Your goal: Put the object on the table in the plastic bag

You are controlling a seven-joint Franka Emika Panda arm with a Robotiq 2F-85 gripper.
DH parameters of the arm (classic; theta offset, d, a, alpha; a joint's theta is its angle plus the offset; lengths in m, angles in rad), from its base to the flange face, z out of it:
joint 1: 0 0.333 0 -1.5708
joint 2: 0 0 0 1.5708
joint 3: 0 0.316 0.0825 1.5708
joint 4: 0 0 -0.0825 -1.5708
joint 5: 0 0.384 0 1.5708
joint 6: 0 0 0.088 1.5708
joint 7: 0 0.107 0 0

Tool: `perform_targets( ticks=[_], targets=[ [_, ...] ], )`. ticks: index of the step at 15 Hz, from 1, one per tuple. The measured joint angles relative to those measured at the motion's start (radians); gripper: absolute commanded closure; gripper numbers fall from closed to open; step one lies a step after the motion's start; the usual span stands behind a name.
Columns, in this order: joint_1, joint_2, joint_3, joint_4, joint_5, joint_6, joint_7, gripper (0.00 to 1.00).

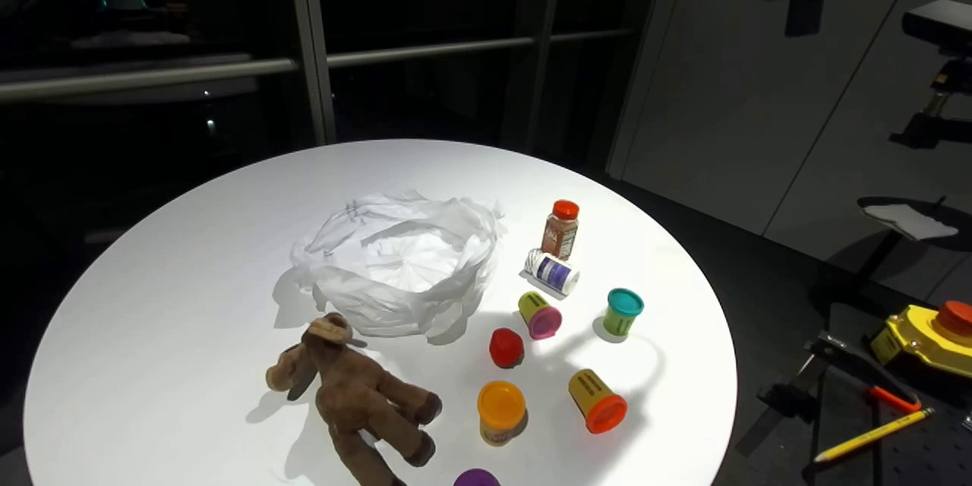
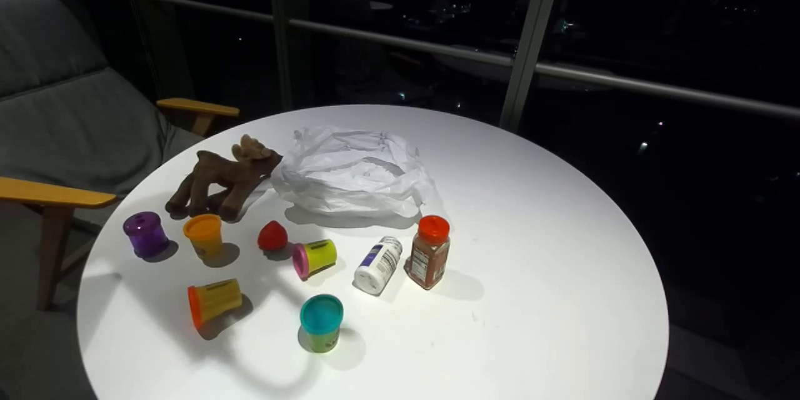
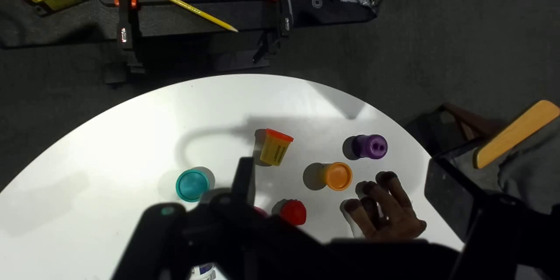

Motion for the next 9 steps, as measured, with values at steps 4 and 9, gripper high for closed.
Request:
perform_targets(
  ticks=[4, 9],
  targets=[
    [-0.014, 0.035, 0.004, -0.001, 0.0, 0.037, 0.0, 0.0],
    [-0.045, 0.254, 0.002, 0.051, 0.0, 0.266, -0.006, 0.0]
  ],
)
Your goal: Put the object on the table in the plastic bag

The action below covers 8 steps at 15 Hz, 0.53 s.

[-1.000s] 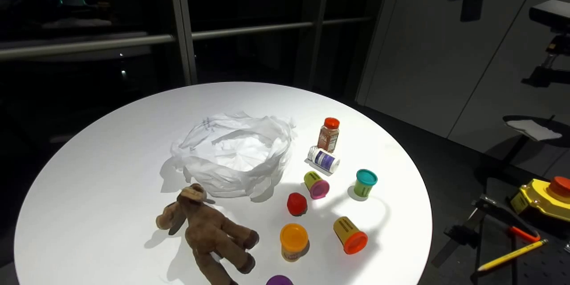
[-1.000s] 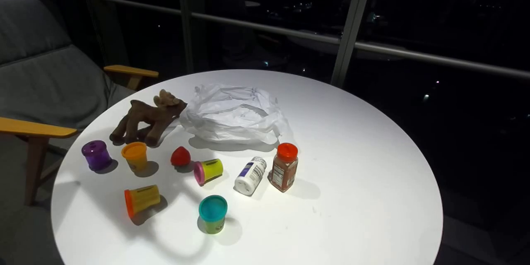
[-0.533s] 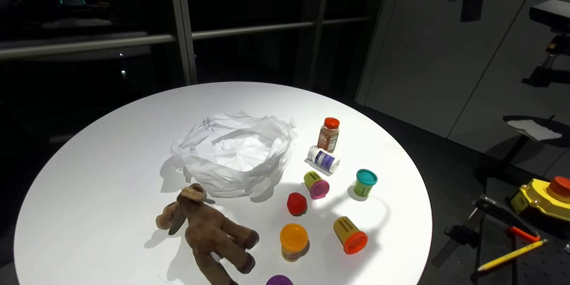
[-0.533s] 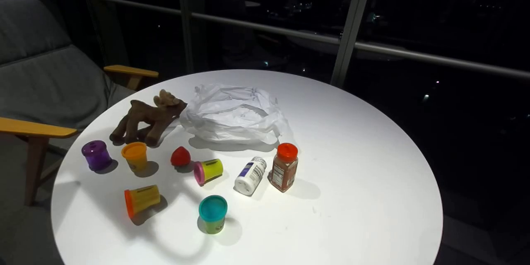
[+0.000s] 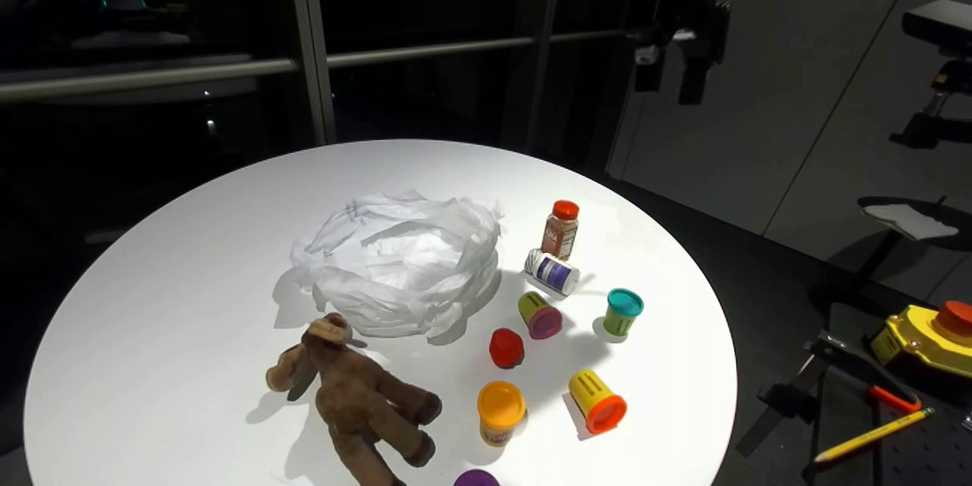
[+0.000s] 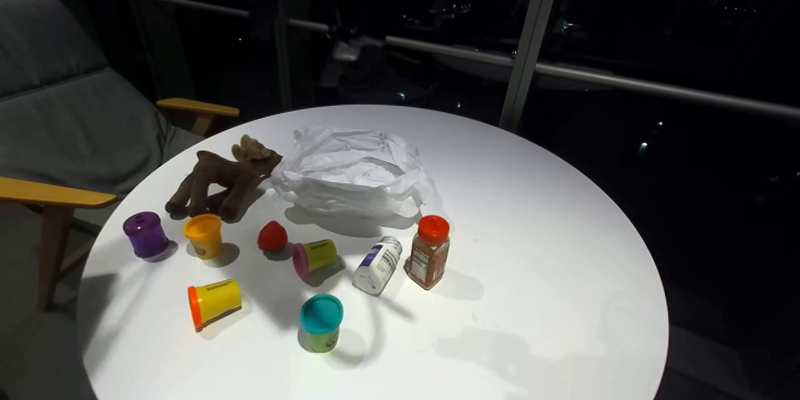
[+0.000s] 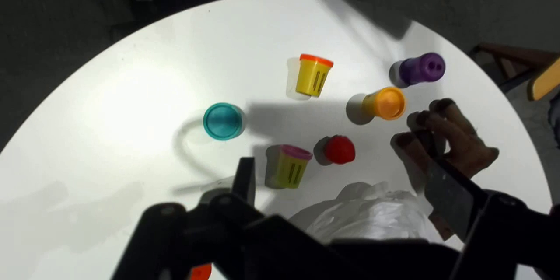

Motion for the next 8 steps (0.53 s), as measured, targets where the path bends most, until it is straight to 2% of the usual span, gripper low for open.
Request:
perform_targets(
  ticks=[2, 8],
  targets=[
    [-0.011, 0.104, 0.0, 0.034, -0.001, 0.093, -0.002, 0.0],
    [-0.049, 0.364, -0.001, 0.125, -0.017, 0.276, -0.002, 0.0]
  ],
)
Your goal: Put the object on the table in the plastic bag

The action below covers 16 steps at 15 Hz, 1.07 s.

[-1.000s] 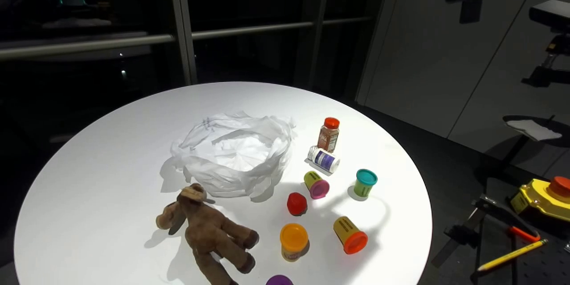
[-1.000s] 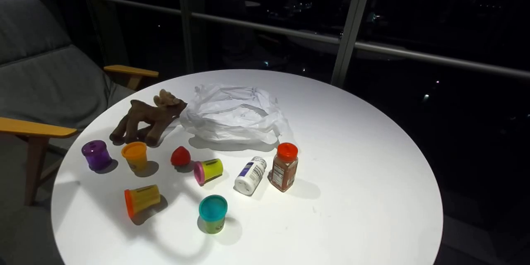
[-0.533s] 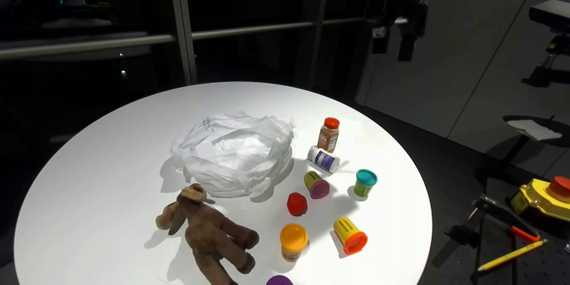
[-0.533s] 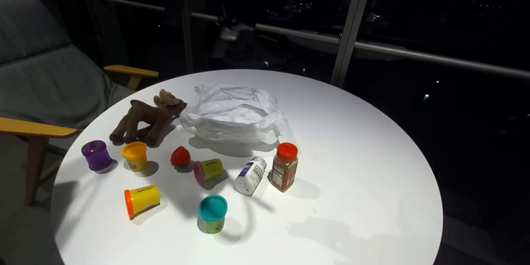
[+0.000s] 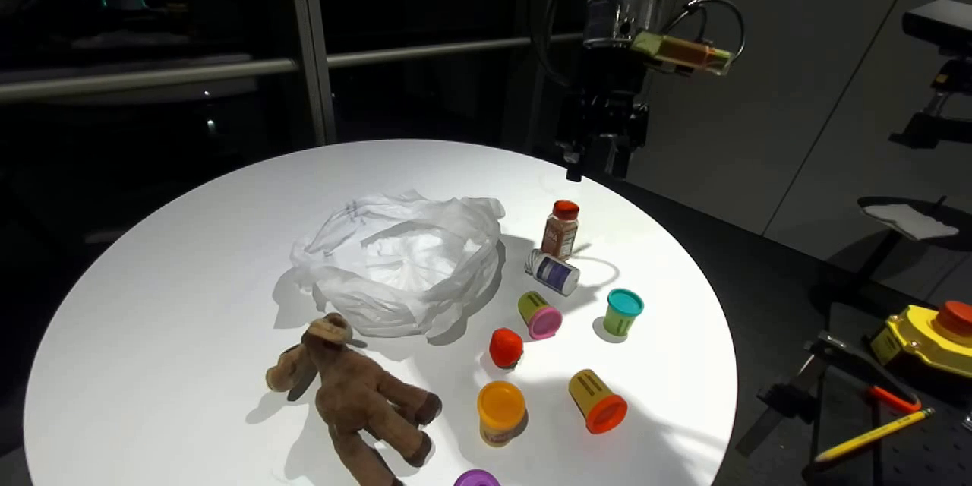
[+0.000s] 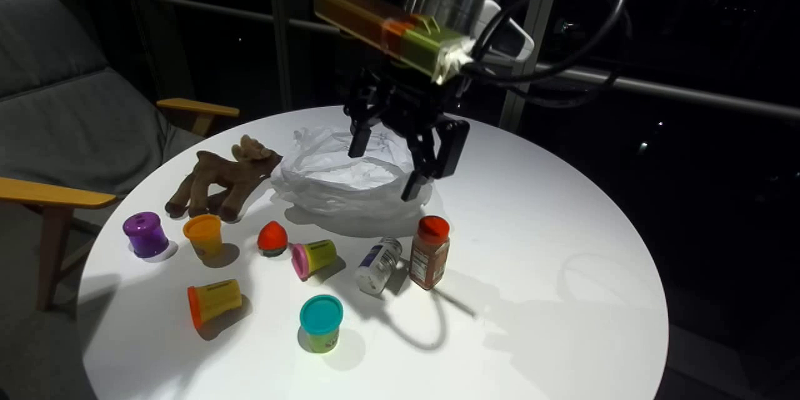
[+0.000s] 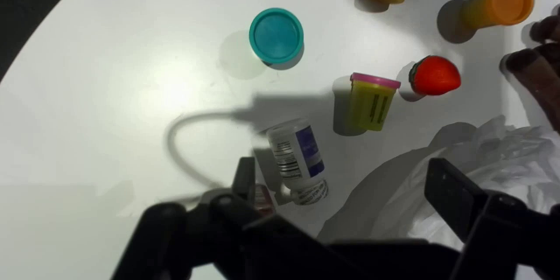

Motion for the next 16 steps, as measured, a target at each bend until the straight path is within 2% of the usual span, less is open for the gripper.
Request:
perform_targets(
  ticks=[7, 11, 12, 13, 16],
  targets=[
    [-0.06, 0.187, 0.013, 0.057, 0.0, 0.251, -0.049, 0.0],
    [-0.09, 0.265, 0.033, 0.104, 0.0, 0.292, -0.077, 0.0],
    [-0.095, 0.276, 0.038, 0.113, 0.0, 0.296, -0.082, 0.25],
    [-0.097, 0.285, 0.041, 0.121, -0.001, 0.297, -0.086, 0.27],
    [-0.1, 0.303, 0.042, 0.144, -0.002, 0.298, -0.096, 0.51]
  ],
)
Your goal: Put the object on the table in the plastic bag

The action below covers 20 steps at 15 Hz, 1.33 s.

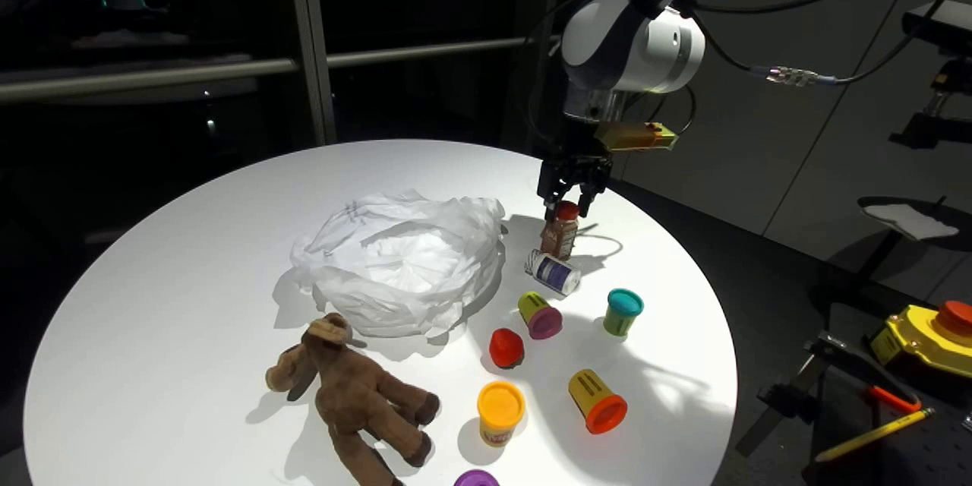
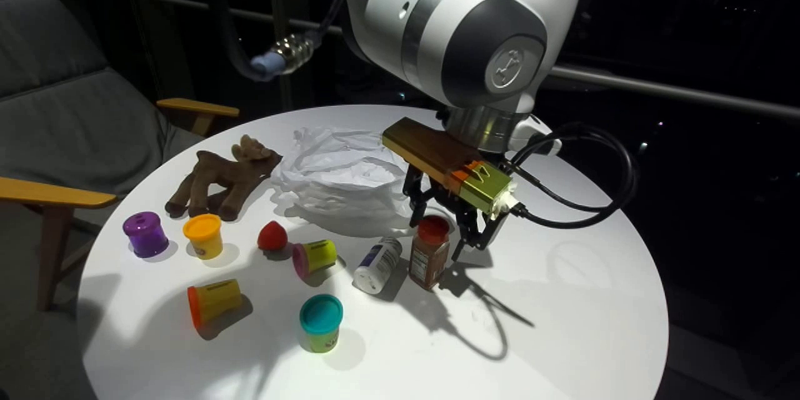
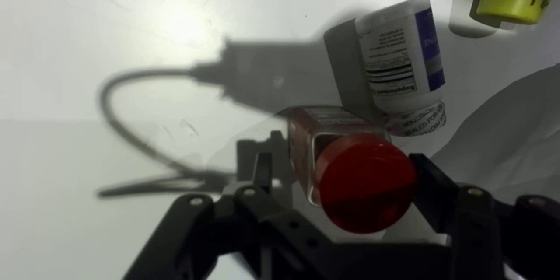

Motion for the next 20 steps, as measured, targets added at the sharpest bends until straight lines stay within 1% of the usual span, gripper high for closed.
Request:
perform_targets(
  ticks=[2, 3, 4, 9, 12, 14, 17, 20],
  targets=[
    [-0.001, 0.005, 0.0, 0.008, -0.004, 0.006, -0.003, 0.65],
    [-0.002, 0.005, 0.0, 0.008, -0.008, 0.011, -0.003, 0.73],
    [-0.002, 0.005, 0.0, 0.008, -0.01, 0.014, -0.003, 0.76],
    [-0.004, 0.001, 0.0, 0.017, -0.011, 0.017, 0.001, 0.76],
    [0.015, -0.039, 0.004, 0.027, -0.014, 0.016, 0.021, 0.76],
    [0.051, -0.085, 0.008, 0.033, -0.039, 0.015, 0.055, 0.76],
    [0.13, -0.14, 0.016, 0.051, -0.098, 0.001, 0.13, 0.76],
    [0.214, -0.132, 0.033, 0.082, -0.141, -0.018, 0.205, 0.76]
  ],
)
